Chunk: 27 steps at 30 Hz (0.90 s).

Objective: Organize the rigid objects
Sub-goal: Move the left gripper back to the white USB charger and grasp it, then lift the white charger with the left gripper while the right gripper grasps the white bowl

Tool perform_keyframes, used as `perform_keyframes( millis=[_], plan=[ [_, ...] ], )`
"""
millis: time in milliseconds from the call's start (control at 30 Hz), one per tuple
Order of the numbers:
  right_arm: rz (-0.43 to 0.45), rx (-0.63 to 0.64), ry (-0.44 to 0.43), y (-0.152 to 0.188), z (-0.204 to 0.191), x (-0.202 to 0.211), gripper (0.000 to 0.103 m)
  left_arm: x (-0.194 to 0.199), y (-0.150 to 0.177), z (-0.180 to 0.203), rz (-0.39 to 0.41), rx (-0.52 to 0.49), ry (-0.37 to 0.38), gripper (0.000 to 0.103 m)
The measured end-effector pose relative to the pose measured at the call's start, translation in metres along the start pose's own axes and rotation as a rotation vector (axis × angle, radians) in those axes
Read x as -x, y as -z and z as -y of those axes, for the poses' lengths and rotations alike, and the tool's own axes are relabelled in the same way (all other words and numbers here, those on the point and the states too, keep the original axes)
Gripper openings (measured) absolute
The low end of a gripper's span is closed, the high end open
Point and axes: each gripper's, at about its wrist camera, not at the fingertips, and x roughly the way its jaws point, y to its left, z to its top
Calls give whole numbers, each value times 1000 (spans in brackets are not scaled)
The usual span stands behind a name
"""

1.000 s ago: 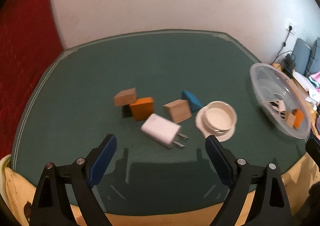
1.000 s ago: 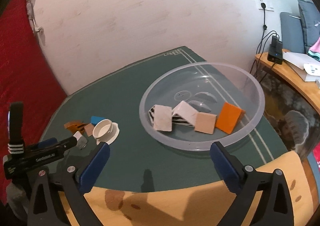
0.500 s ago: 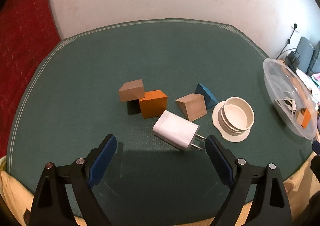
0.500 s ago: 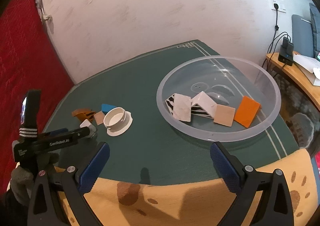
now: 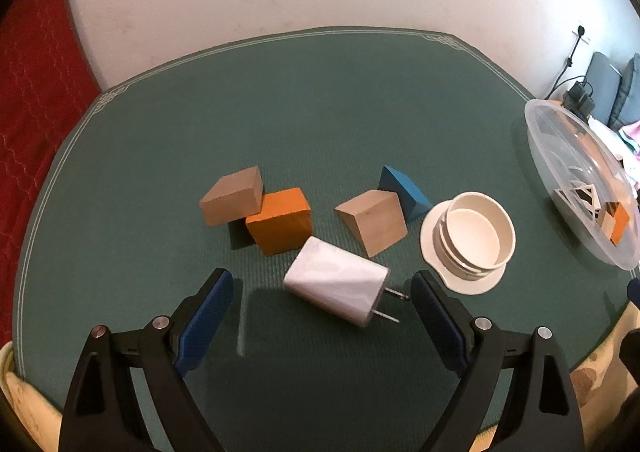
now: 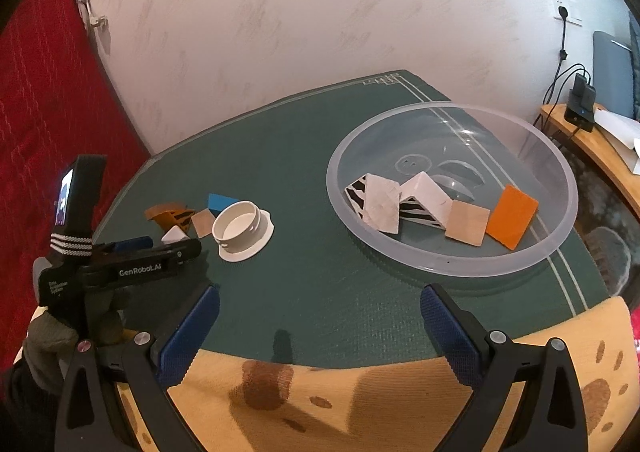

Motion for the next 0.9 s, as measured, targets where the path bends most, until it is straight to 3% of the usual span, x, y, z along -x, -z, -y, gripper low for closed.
perform_keyframes(
  millis=[100,200,233,267,900],
  plan=[
    [-7,2,0,0,-2,-2,102,-2,-1,-2,3,10,13,88],
    [-12,6,2,0,-4,-3,102,-5,0,-3,-6,13,28,75],
    [-13,7,3,0,-5,-4,102,-5,1,-4,-10,13,31,64],
    [-15,9,3,0,-6,-4,102,-5,1,-5,-8,14,27,63],
    [-44,113,10,-19,-44,-30,102,31,11,-24,101,91,52,63]
  ],
)
